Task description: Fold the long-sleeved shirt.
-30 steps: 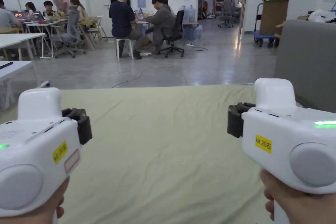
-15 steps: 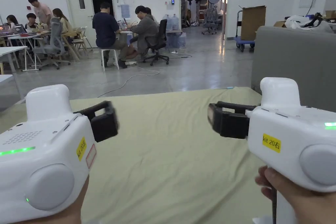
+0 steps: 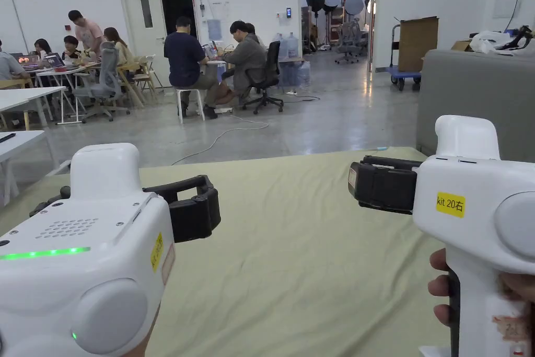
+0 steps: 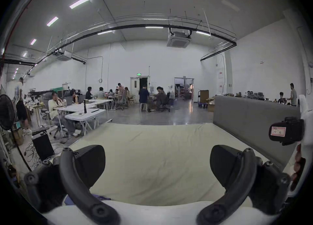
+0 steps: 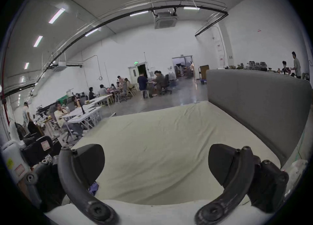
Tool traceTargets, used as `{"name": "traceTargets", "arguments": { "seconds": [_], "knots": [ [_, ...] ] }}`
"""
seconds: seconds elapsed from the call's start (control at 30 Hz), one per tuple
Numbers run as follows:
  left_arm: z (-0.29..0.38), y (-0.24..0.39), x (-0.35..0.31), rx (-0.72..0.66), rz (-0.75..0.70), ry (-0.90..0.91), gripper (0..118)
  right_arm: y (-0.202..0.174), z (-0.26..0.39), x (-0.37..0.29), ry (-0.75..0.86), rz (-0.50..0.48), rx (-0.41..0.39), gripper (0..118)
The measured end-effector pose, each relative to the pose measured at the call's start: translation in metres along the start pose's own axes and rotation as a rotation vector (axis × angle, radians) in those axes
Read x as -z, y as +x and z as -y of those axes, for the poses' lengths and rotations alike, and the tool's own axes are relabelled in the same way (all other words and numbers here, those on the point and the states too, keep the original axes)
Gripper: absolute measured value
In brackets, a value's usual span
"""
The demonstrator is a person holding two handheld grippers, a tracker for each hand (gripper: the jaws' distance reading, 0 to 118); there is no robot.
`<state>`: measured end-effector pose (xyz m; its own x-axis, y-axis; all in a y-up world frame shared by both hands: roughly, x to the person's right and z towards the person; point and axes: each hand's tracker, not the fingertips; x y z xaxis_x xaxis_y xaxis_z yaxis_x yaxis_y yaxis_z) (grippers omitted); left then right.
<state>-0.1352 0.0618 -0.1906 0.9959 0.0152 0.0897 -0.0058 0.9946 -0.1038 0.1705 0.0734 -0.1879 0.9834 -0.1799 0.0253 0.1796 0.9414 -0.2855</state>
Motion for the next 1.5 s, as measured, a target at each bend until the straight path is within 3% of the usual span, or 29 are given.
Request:
{"name": "traceTargets", "arguments": {
  "seconds": [1.03,1.23,1.4,1.5],
  "knots": [
    [-0.005,-0.004,-0.008,0.01,0.028,-0.025,118,-0.031,0.007,-0.008,0.05,-0.039,-0.127,118],
    [-0.005,-0.004,-0.006,-0.006,0.05,-0.037,118,-0.031,0.007,-0.007,0.048,-0.044,-0.118,118],
    [-0.006,-0.002,-0.009,0.004,0.077,-0.049,118,-0.037,0.009,-0.007,0.078,0.019,-0.167,118],
    [-0.006,-0.002,-0.009,0.001,0.079,-0.046,118,-0.041,0.009,-0.008,0.074,0.004,-0.18,118]
  ]
}}
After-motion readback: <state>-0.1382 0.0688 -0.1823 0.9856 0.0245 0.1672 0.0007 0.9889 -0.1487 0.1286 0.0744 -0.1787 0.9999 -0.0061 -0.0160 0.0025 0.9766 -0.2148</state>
